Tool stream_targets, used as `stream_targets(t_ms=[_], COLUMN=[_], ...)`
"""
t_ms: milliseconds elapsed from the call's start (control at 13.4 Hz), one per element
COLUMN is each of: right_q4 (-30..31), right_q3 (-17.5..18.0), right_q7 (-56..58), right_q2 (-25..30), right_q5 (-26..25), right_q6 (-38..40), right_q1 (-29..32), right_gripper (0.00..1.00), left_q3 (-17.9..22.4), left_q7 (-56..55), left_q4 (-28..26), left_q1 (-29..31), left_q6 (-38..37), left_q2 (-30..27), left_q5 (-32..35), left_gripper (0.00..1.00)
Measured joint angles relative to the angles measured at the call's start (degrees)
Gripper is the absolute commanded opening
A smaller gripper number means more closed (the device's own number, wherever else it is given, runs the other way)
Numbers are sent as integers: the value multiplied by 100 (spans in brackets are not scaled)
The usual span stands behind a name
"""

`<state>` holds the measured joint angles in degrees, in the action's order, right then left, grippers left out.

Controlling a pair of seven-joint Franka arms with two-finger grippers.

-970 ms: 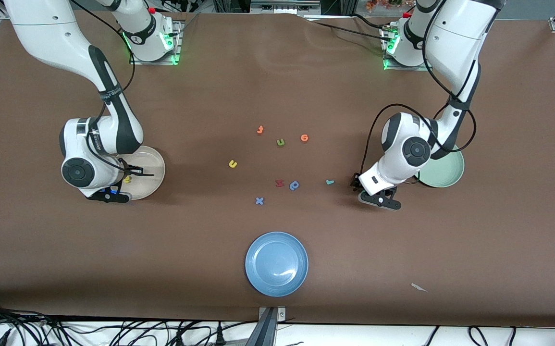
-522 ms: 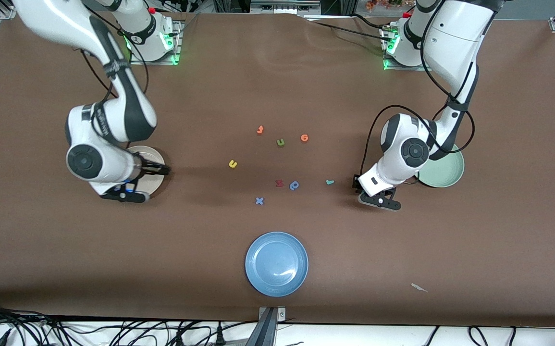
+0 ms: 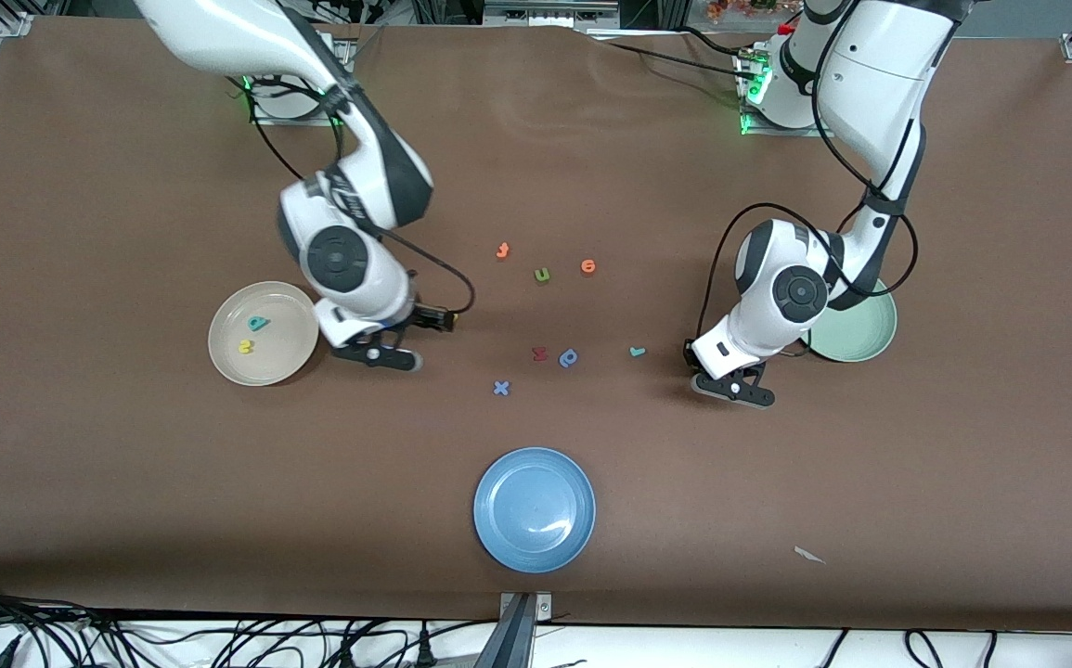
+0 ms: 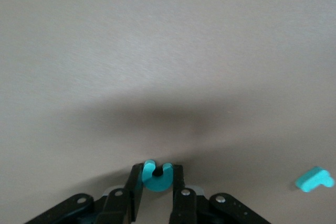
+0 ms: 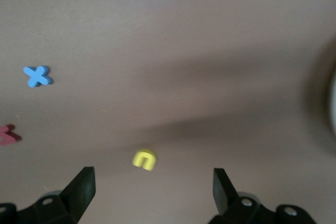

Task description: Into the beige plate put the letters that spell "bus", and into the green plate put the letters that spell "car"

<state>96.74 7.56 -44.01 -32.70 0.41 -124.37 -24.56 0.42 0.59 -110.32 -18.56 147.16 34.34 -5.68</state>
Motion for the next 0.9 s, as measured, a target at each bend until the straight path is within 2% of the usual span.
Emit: stream_targets(t_ms=[224, 522, 671, 895], right_q4=[-2, 169, 300, 418], right_q3=[-3, -44, -53, -59], right_q7=[-645, -741, -744, -749], right_q2=[-447, -630, -641, -645], right_q5=[0, -1, -1, -1], right_q6=[-483, -755, -846, -920], right_q1=[-283, -325, -325, -325], right_gripper=[98, 92, 86, 66], left_q3=[275, 393, 439, 462], left_q7=[20, 557, 648, 687], left_q4=[149, 107, -98, -858], left_q1=[152, 757, 948, 1182], left_q6=[-599, -1677, -2038, -2159], left_q2=[-210, -496, -707, -1433], left_q5=[402, 499, 499, 551], left_gripper=[0, 0, 0, 0])
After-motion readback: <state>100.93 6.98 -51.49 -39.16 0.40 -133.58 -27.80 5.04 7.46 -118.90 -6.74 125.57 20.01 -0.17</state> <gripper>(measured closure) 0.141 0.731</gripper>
